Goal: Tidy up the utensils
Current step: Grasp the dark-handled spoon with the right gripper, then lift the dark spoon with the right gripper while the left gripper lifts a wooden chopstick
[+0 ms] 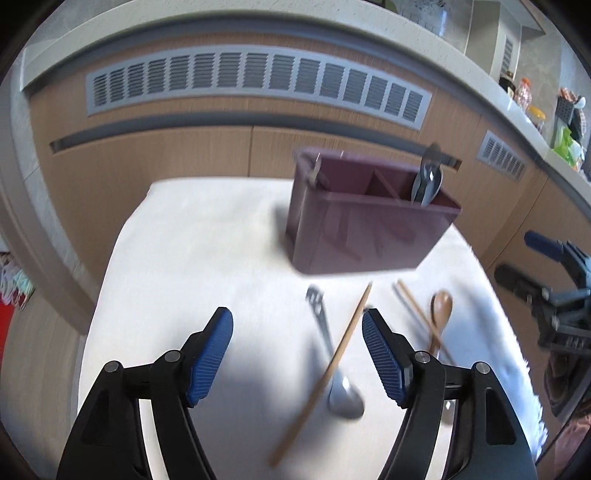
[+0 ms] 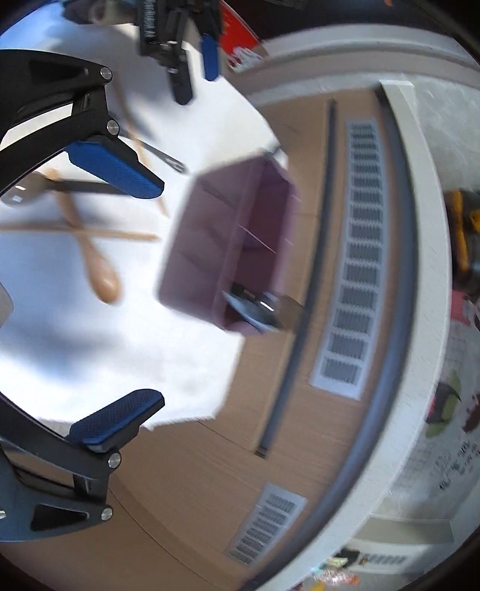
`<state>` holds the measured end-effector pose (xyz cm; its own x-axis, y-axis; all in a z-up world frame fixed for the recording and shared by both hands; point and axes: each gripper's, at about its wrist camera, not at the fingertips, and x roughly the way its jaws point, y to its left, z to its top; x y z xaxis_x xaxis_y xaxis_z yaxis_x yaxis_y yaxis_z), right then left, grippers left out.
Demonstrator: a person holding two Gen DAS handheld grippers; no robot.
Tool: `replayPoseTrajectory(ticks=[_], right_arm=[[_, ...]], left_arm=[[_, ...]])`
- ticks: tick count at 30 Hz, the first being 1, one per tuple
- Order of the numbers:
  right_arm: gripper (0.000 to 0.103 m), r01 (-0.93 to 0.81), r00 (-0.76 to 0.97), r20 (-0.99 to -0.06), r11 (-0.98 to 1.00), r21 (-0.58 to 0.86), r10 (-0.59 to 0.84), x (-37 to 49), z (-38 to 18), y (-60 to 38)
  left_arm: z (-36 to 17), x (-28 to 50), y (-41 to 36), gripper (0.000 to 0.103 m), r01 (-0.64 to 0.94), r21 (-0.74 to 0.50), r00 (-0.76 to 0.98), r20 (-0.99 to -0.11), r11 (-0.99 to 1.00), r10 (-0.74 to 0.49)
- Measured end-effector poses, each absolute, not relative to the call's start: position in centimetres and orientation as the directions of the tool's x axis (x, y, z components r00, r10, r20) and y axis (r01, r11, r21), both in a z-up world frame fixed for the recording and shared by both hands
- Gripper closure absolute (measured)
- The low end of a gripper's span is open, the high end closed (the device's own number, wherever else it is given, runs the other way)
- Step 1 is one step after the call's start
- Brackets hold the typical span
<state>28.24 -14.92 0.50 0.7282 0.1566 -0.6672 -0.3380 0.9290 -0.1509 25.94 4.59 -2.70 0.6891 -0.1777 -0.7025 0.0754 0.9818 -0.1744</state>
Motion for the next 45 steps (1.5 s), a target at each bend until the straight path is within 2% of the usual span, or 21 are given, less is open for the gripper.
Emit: replayPoseTrajectory(ticks=[3,5,7,10,12,16,21,24,33,39,41,43,45], right_arm=[[0.002,-0.388,0.686,-0.703,0.912,-0.135,0.188,26.9,-1.3,-13.9],[0.007,-0.424,0.657,-0.723,0.898,-0.117,0.215,26.1,-2.3,-13.1],[0.032,-0.460,0.617,-0.750,0.883,-0.098,0.238,25.9,-3.1,-12.1],[0.056,-0.497,0.554,-0.793,0.865,-0.071,0.254,26.2,-4.6,-10.4],[0.067,-0.501,0.533,-0.809,0.863,-0.067,0.247,26.6,-5.3,-9.8],[0.079,-0.485,0.498,-0.836,0.873,-0.049,0.230,27.6,-6.6,-9.1],[0.082,-0.471,0.474,-0.855,0.881,-0.045,0.209,28.5,-7.7,-9.1],[0.092,-0.490,0.464,-0.861,0.870,-0.056,0.206,28.2,-7.6,-9.0],[0.092,-0.432,0.515,-0.825,0.902,-0.017,0.231,26.1,-4.7,-12.6],[0.092,-0.335,0.561,-0.803,0.942,0.004,0.203,24.9,-3.4,-17.0],[0.092,-0.313,0.562,-0.805,0.950,0.006,0.190,24.6,-3.8,-17.9],[0.092,-0.300,0.560,-0.807,0.954,0.014,0.188,24.3,-4.2,-18.6],[0.092,-0.291,0.556,-0.807,0.956,0.035,0.199,24.2,-4.7,-18.9]], left_arm=[[-3.3,24.3,4.9,0.030,0.056,-0.166,0.681,-0.715,0.985,-0.159],[-3.7,23.4,5.1,0.027,0.055,-0.163,0.676,-0.720,0.985,-0.157],[-4.0,22.9,5.4,0.023,0.042,-0.166,0.670,-0.727,0.985,-0.150],[-4.5,22.4,5.9,0.023,0.025,-0.179,0.659,-0.737,0.984,-0.151],[-4.6,22.3,6.0,0.023,0.022,-0.187,0.657,-0.738,0.982,-0.155],[-4.9,21.8,5.9,0.023,0.032,-0.187,0.655,-0.738,0.982,-0.163],[-5.5,21.7,5.6,0.023,0.046,-0.188,0.641,-0.747,0.981,-0.174],[-6.1,22.0,5.5,0.023,0.047,-0.188,0.626,-0.760,0.981,-0.176],[-6.6,22.1,4.7,0.023,0.063,-0.175,0.604,-0.777,0.982,-0.177],[-6.5,22.1,3.3,0.025,0.158,-0.181,0.589,-0.772,0.971,-0.239],[-6.6,22.4,2.6,0.039,0.209,-0.159,0.565,-0.786,0.965,-0.252],[-6.5,23.2,2.0,0.063,0.238,-0.149,0.532,-0.807,0.960,-0.257],[-6.1,24.4,1.5,0.066,0.266,-0.167,0.495,-0.821,0.949,-0.284]])
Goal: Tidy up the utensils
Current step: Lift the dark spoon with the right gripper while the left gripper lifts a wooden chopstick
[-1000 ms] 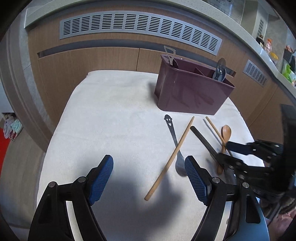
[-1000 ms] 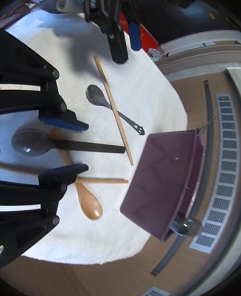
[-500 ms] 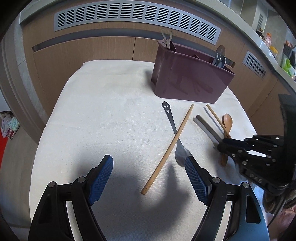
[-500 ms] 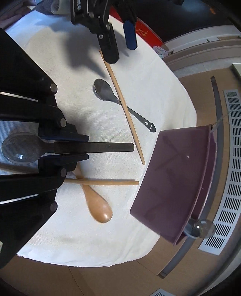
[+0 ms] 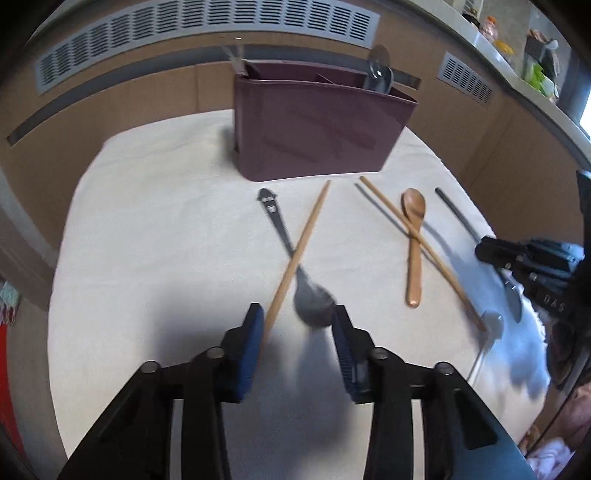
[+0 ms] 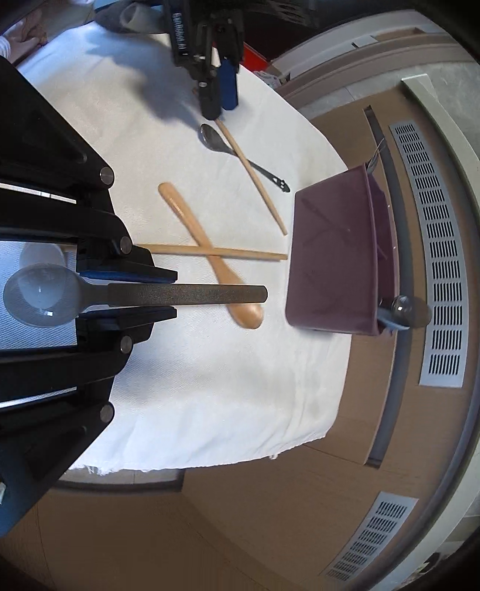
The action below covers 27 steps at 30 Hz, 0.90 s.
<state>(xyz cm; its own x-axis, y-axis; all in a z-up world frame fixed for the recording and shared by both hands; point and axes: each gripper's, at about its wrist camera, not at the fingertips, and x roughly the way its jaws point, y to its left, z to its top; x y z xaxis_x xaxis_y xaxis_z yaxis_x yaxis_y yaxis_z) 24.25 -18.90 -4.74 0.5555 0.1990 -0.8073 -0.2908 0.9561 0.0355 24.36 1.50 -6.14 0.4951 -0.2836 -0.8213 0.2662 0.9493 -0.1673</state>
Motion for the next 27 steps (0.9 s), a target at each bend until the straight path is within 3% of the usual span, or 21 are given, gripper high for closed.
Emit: replayPoseTrajectory(ticks=[8,10,13,20,23,27], right_arm=[[0.092,-0.277,0.562,-0.790,0.956,0.099,0.244,24.0,-5.3,-19.7],[0.092,-0.284,0.561,-0.787,0.953,0.107,0.256,24.0,-5.5,-19.8],[0.092,-0.289,0.557,-0.785,0.950,0.122,0.270,24.0,-5.9,-19.9],[0.092,-0.277,0.547,-0.785,0.948,0.159,0.292,24.4,-6.2,-20.3],[0.092,-0.278,0.556,-0.778,0.948,0.157,0.292,24.2,-5.8,-20.3],[0.092,-0.282,0.572,-0.768,0.948,0.146,0.289,23.8,-5.1,-20.2]], left_arm=[[-5.8,31.4,-3.2,0.071,0.376,-0.023,0.400,-0.898,0.927,-0.184],[-6.4,32.8,-4.1,0.078,0.390,-0.008,0.359,-0.920,0.921,-0.160],[-7.3,34.2,-5.5,0.079,0.408,0.006,0.310,-0.942,0.913,-0.132],[-7.2,35.9,-7.0,0.087,0.412,0.007,0.276,-0.954,0.911,-0.117],[-6.9,35.6,-6.2,0.096,0.382,-0.017,0.285,-0.949,0.924,-0.136],[-5.1,33.3,-3.8,0.097,0.328,-0.028,0.406,-0.898,0.944,-0.168]])
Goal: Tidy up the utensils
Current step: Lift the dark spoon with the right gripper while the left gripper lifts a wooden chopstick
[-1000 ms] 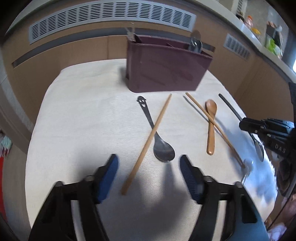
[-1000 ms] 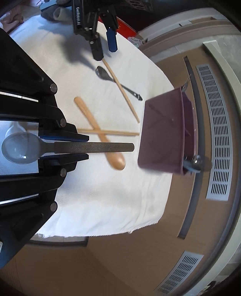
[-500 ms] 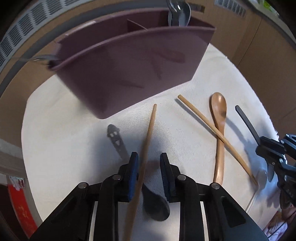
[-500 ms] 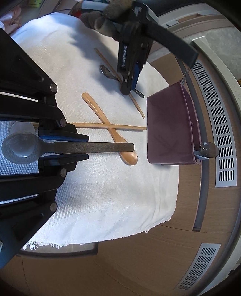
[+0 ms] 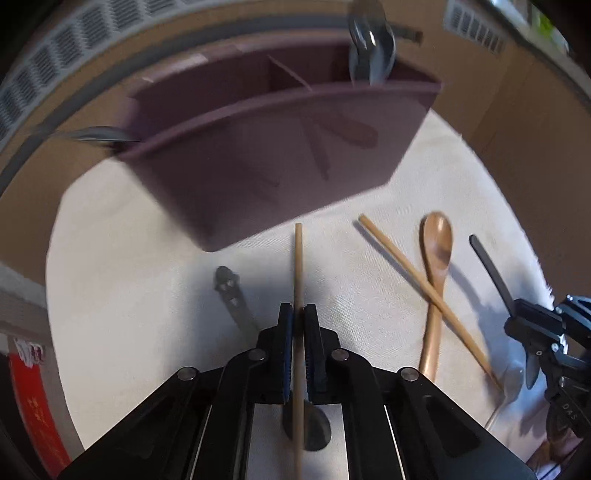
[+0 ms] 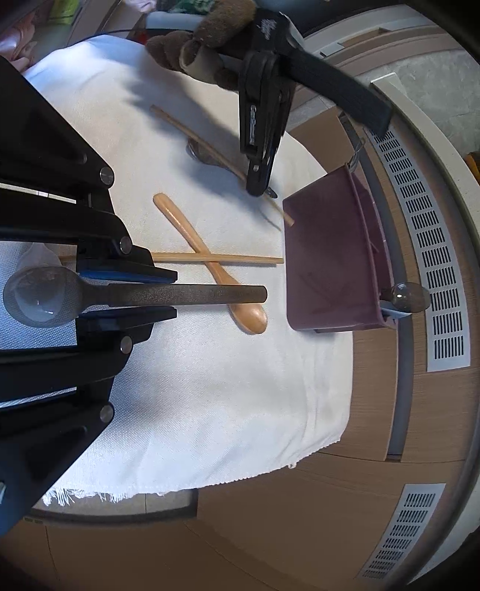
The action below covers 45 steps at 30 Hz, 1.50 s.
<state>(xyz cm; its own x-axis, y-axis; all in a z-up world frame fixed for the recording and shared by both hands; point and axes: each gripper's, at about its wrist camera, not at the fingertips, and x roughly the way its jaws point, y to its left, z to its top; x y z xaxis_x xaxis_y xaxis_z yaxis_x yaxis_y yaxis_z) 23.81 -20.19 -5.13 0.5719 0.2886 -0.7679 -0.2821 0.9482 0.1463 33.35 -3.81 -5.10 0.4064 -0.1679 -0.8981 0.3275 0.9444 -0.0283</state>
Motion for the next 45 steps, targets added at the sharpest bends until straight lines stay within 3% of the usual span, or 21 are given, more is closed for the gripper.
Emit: replayPoseTrajectory(ticks=[4,11,19,25,32,37,45], right_arm=[[0.092,-0.283,0.583,-0.758,0.948,0.148,0.292,23.6,-4.4,-19.7],[0.092,-0.298,0.647,-0.695,0.943,0.147,0.313,22.3,-0.9,-18.7],[0.092,-0.314,0.747,-0.588,0.944,0.099,0.310,20.9,4.2,-17.8],[0.092,-0.304,0.875,-0.380,0.951,0.051,0.300,21.4,12.4,-17.9],[0.092,-0.292,0.939,-0.176,0.955,0.048,0.296,24.5,19.6,-17.9],[0.092,-0.309,0.935,-0.160,0.949,0.069,0.316,27.5,20.1,-17.5],[0.092,-0.316,0.916,-0.231,0.945,0.089,0.328,33.9,16.1,-16.1]], left_arm=[[-1.5,29.4,-1.3,0.097,0.265,-0.130,0.537,-0.803,0.956,-0.258],[4.2,22.0,1.9,0.097,0.220,-0.211,0.745,-0.594,0.953,-0.303],[8.2,20.1,2.3,0.097,0.235,-0.265,0.807,-0.482,0.935,-0.340],[15.2,19.8,1.6,0.097,0.290,-0.232,0.884,-0.307,0.928,-0.353],[22.5,23.0,0.8,0.097,0.315,-0.187,0.922,-0.173,0.931,-0.347],[24.1,25.9,1.5,0.097,0.313,-0.185,0.931,-0.134,0.932,-0.340],[20.5,32.6,1.6,0.097,0.289,-0.200,0.923,-0.199,0.936,-0.328]])
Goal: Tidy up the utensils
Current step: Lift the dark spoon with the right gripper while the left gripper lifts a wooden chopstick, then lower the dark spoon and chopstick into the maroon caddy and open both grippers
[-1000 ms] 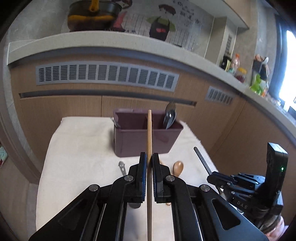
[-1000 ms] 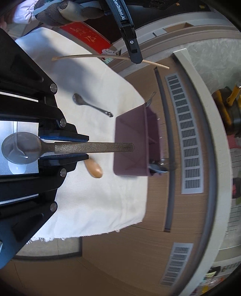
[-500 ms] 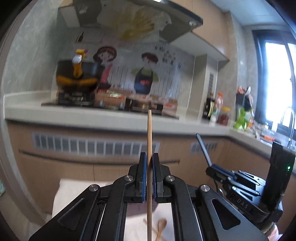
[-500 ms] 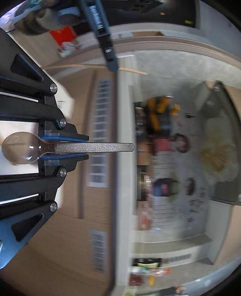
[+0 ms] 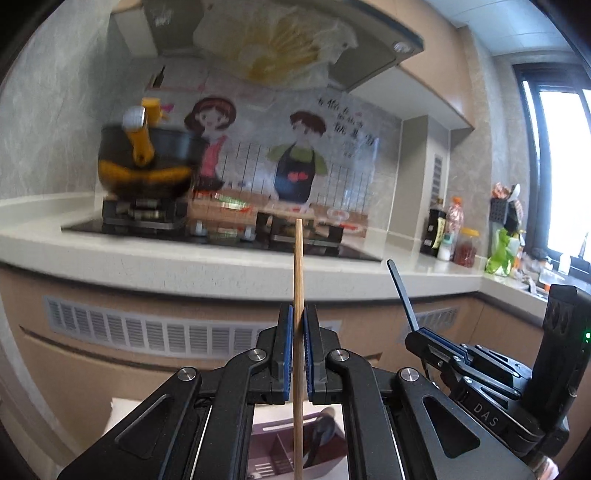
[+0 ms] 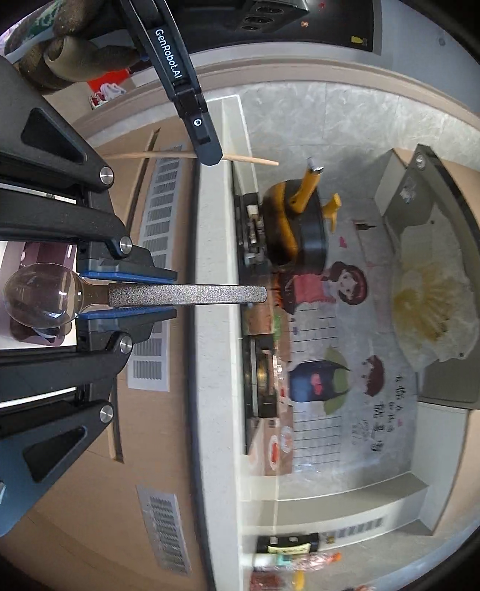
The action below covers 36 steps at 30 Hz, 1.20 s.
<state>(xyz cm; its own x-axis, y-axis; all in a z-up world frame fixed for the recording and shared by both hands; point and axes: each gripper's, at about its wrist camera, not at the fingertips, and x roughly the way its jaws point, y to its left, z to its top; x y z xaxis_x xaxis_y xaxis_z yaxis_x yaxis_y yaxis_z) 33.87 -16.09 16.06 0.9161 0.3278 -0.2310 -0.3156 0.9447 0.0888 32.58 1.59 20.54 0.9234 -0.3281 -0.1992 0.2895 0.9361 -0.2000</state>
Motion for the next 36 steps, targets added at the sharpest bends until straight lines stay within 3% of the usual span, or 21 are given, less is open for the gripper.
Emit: replayPoseTrajectory(ticks=[11,23,26,31,36], right_arm=[[0.092,-0.303,0.864,-0.377,0.943,0.140,0.334,40.8,8.8,-15.0],[0.091,-0.304,0.858,-0.385,0.940,0.153,0.340,43.5,3.7,-14.5],[0.077,-0.313,0.833,-0.431,0.938,0.151,0.348,43.3,2.7,-14.7],[0.074,-0.283,0.846,-0.438,0.952,0.113,0.304,40.6,2.9,-15.8],[0.067,-0.251,0.847,-0.465,0.965,0.077,0.258,37.2,2.9,-17.1]], left_arm=[[13.4,39.7,2.8,0.097,0.239,-0.264,0.893,-0.318,0.934,-0.319],[7.8,42.0,2.2,0.097,0.233,-0.249,0.840,-0.436,0.940,-0.323],[6.6,41.8,2.1,0.094,0.235,-0.254,0.816,-0.474,0.938,-0.332],[6.0,40.6,2.3,0.063,0.205,-0.263,0.806,-0.502,0.943,-0.315],[5.9,37.9,2.6,0.059,0.169,-0.238,0.810,-0.520,0.956,-0.273]])
